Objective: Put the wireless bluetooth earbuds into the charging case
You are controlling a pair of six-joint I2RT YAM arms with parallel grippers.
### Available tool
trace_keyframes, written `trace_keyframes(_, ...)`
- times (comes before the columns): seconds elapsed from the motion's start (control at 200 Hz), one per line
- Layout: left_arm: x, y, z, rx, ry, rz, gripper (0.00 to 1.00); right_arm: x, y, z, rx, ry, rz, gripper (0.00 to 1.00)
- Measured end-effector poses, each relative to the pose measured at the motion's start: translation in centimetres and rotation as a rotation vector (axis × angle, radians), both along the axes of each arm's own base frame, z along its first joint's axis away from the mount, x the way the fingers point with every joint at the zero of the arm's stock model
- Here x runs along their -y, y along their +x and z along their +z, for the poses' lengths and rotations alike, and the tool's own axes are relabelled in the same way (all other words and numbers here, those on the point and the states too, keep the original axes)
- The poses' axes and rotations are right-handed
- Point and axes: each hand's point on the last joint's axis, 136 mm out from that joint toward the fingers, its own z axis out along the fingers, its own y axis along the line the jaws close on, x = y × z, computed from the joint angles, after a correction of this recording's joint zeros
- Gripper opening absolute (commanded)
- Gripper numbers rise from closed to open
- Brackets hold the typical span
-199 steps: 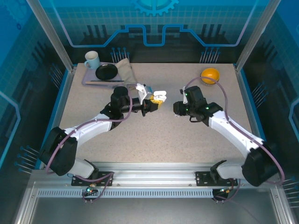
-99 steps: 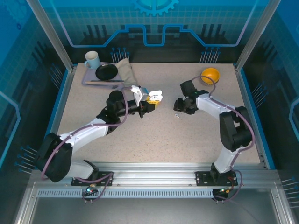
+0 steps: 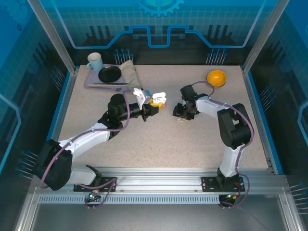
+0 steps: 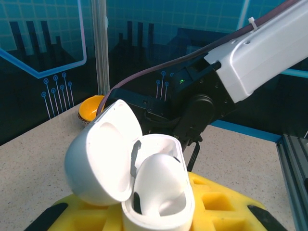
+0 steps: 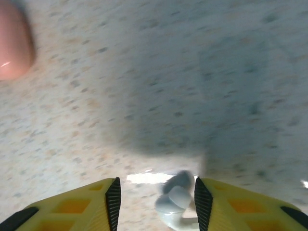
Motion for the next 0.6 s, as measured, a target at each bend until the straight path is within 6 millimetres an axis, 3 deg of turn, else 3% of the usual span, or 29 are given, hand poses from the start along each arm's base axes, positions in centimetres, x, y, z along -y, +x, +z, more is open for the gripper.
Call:
trace_keyframes(0.13, 0.0, 0.0, 0.0, 0.0, 0.0, 0.0, 0.0, -1.6, -1.3, 1.4, 0.014, 0.061, 0.037, 0.45)
trace_keyframes(0.33, 0.0, 0.0, 0.0, 0.0, 0.0, 0.001, 0.0, 0.2, -1.2, 4.3, 0.096, -0.022, 0.012, 0.46)
trace_keyframes(0.47, -0.1, 0.1, 0.0, 0.0, 0.0, 0.008, 0.0, 1.1, -1.4, 3.8, 0.075, -0.108, -0.001, 0.46)
trace_keyframes(0.6, -0.2, 0.2, -0.1, -0.001, 0.0, 0.017, 0.0, 0.2, -3.0, 2.5, 0.007, -0.131, -0.006, 0.46)
